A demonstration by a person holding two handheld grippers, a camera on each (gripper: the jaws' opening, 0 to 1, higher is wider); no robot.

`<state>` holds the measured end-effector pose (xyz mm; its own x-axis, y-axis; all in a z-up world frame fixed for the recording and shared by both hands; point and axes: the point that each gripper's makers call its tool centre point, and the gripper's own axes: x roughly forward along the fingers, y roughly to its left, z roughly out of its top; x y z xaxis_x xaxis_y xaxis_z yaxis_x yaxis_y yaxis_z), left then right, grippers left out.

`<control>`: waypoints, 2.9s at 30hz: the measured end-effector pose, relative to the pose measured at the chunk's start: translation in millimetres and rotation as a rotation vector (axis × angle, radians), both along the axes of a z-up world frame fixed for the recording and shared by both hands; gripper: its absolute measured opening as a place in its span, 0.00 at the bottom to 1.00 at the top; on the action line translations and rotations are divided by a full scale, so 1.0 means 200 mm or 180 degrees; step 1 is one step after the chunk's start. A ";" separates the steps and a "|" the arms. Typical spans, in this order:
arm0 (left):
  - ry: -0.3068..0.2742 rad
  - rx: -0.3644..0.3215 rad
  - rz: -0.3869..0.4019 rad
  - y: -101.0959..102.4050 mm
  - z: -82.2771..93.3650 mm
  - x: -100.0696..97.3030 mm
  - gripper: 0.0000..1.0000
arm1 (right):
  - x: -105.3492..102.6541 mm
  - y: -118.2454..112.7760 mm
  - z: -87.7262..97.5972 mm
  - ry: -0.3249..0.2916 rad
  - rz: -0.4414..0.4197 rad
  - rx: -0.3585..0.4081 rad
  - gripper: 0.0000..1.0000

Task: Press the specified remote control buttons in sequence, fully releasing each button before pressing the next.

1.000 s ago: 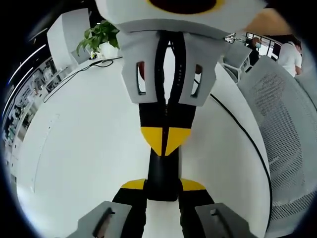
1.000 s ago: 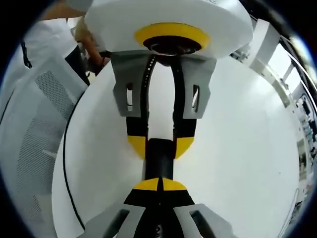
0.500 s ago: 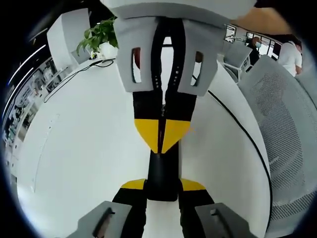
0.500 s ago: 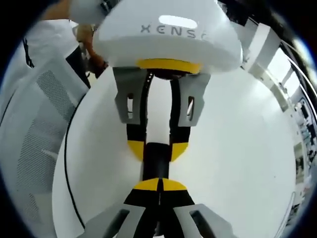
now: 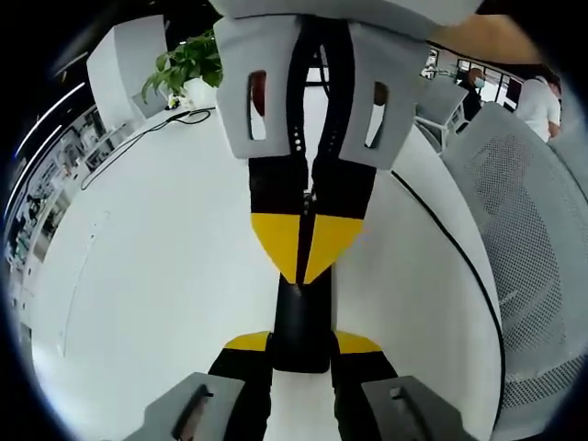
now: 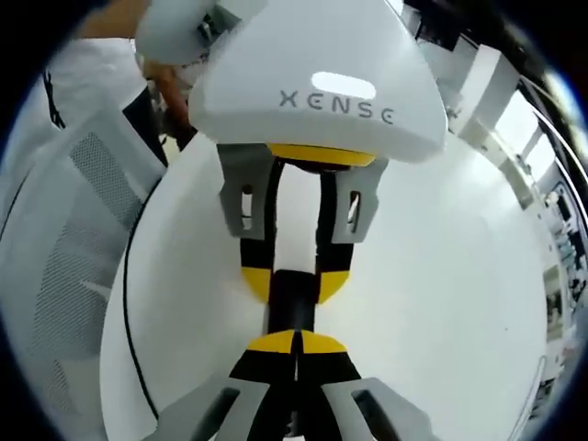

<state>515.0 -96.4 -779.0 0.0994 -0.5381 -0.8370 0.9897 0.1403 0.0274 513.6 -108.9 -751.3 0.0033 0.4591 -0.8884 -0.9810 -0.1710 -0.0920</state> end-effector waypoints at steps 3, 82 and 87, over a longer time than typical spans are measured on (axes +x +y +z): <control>0.0001 0.0002 0.0002 0.00 0.00 0.00 0.24 | 0.00 0.00 0.01 -0.0010 -0.0009 0.0009 0.00; -0.0001 0.0001 -0.0001 -0.01 0.00 0.00 0.24 | 0.02 -0.40 -0.04 -0.0058 -0.0451 0.0205 0.38; 0.0000 -0.0005 -0.0004 -0.01 0.00 0.00 0.24 | 0.03 -0.41 -0.04 -0.0044 -0.0474 0.0239 0.37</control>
